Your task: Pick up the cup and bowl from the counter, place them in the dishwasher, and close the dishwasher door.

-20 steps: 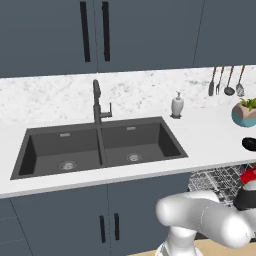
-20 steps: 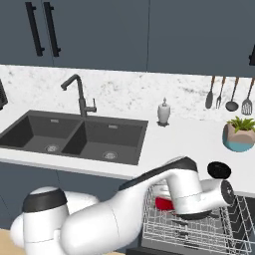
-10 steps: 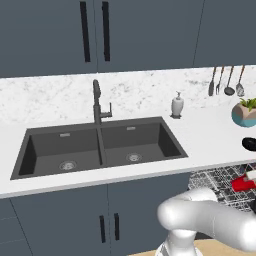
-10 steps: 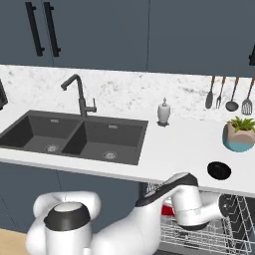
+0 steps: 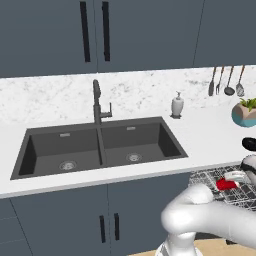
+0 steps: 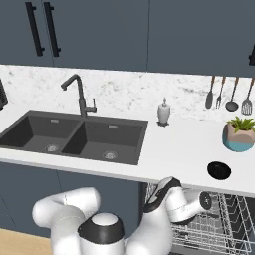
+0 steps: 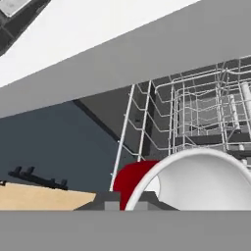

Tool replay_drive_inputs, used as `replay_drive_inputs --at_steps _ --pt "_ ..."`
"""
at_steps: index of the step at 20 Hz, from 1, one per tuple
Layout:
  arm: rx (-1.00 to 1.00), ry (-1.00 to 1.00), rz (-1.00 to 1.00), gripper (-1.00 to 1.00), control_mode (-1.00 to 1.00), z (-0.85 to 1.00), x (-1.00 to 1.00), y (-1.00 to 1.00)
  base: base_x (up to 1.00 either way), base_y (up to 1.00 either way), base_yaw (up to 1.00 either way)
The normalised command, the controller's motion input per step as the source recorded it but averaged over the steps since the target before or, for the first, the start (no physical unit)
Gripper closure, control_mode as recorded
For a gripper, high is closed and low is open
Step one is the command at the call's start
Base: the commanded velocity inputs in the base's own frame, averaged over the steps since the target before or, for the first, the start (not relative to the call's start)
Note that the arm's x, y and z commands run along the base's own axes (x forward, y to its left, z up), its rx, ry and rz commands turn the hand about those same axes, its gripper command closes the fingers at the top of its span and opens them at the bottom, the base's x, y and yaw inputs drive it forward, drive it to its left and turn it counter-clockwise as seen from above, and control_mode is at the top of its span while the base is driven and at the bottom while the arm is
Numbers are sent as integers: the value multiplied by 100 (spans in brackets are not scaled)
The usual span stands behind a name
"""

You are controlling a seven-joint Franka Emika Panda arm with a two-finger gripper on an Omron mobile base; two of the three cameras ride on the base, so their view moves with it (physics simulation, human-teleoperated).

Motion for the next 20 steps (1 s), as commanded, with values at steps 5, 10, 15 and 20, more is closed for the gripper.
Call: replay_drive_inputs --at_steps 5,10,15,20 --pt "-11 1 -13 100 -100 -79 22 -44 0 0 0" --pt "-15 9 -9 100 -100 -76 8 -11 0 0 0" --pt "-19 13 -3 100 -100 -47 23 0 0 0 0" --pt "-12 4 -3 100 -100 -17 24 -2 0 0 0"
